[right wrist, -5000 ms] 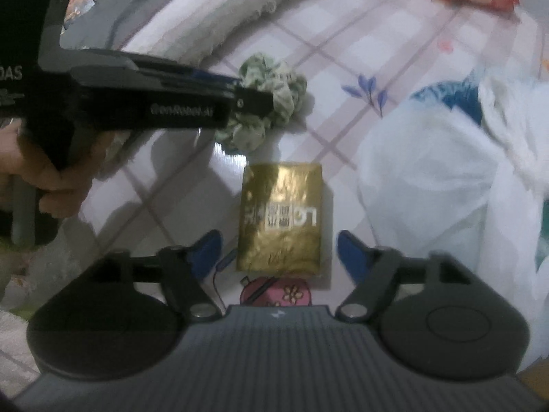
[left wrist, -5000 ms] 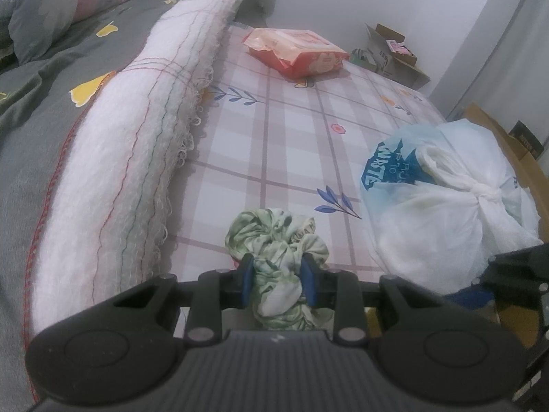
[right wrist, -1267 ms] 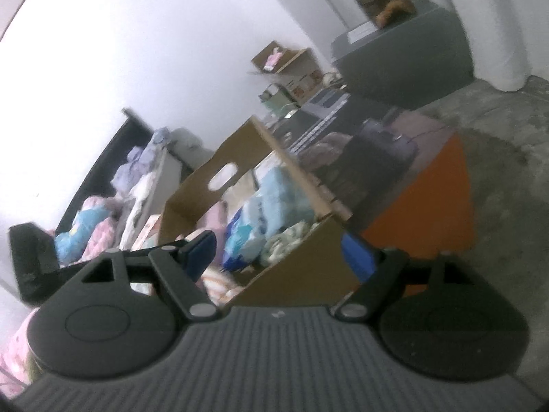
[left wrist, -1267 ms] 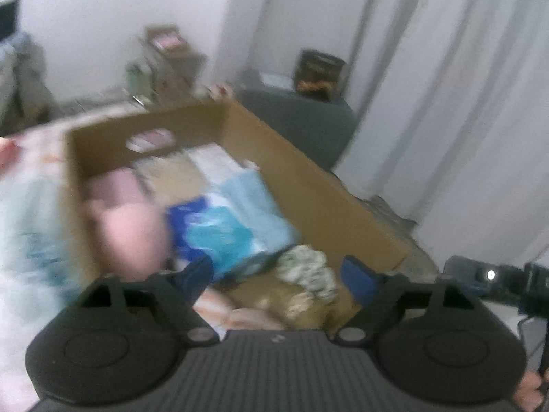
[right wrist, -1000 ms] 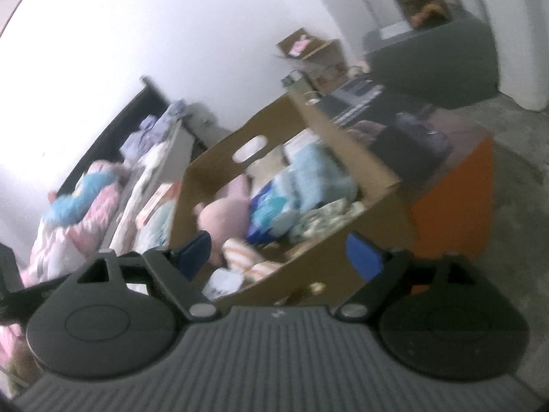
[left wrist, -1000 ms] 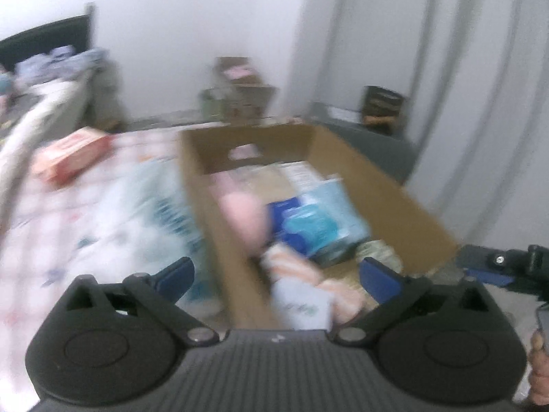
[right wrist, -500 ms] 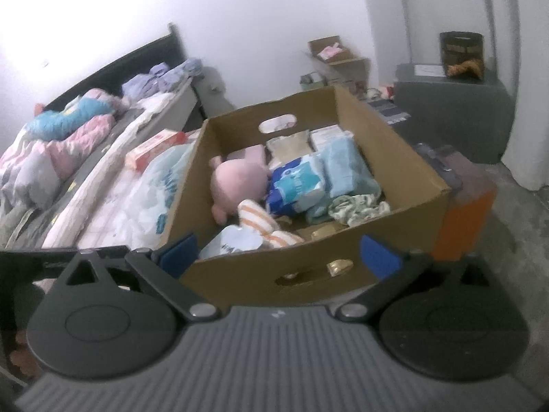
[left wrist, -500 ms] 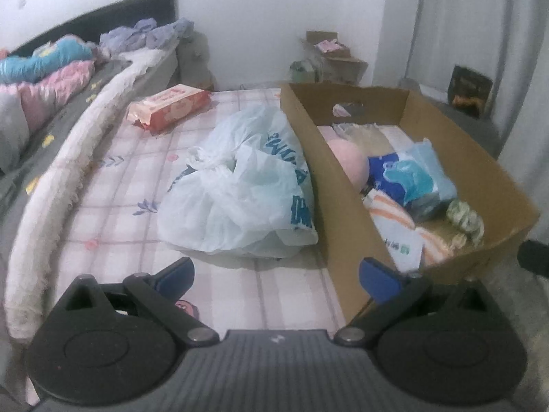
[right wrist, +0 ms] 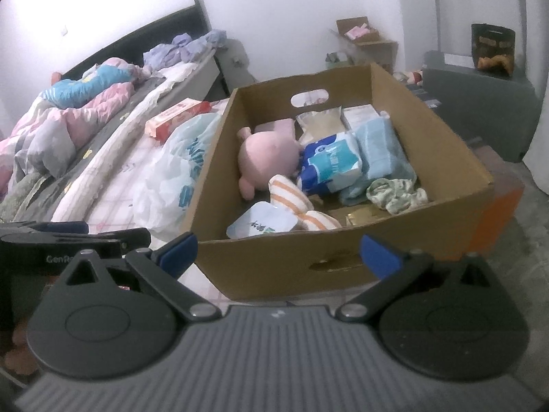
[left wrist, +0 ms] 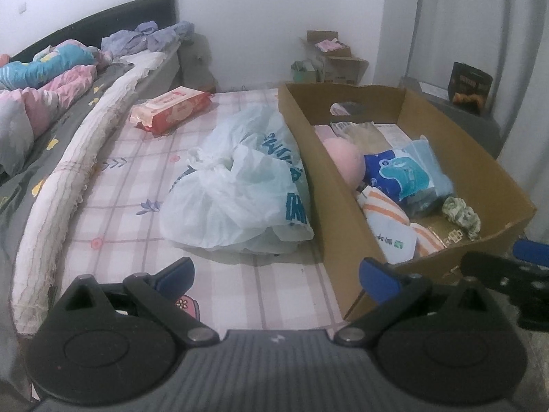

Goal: Organize soft objects

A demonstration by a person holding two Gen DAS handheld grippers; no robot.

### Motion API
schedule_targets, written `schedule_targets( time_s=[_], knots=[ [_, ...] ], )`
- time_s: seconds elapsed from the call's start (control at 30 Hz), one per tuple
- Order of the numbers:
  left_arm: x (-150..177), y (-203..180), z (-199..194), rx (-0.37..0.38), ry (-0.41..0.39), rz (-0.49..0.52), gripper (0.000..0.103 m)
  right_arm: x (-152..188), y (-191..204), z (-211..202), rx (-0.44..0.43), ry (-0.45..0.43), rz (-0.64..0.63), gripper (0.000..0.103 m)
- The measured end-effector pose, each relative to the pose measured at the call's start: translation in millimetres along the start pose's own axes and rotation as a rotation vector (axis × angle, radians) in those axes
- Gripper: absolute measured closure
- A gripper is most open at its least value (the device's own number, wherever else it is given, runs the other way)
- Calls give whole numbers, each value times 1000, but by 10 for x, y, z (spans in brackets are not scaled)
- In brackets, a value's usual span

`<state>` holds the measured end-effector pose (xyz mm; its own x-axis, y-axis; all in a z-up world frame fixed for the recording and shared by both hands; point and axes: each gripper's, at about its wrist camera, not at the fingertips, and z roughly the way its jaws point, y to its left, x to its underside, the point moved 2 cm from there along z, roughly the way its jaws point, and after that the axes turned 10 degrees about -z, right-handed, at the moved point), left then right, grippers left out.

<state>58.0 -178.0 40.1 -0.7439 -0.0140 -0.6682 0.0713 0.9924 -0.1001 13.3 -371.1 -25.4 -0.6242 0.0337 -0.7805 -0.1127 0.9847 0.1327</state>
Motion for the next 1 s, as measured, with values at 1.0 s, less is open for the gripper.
schedule_targets(
  time_s=[1.0],
  knots=[
    [65,-8,28,-5,35,-9,2,-25,67,219,-7,79,-7,1]
  ],
)
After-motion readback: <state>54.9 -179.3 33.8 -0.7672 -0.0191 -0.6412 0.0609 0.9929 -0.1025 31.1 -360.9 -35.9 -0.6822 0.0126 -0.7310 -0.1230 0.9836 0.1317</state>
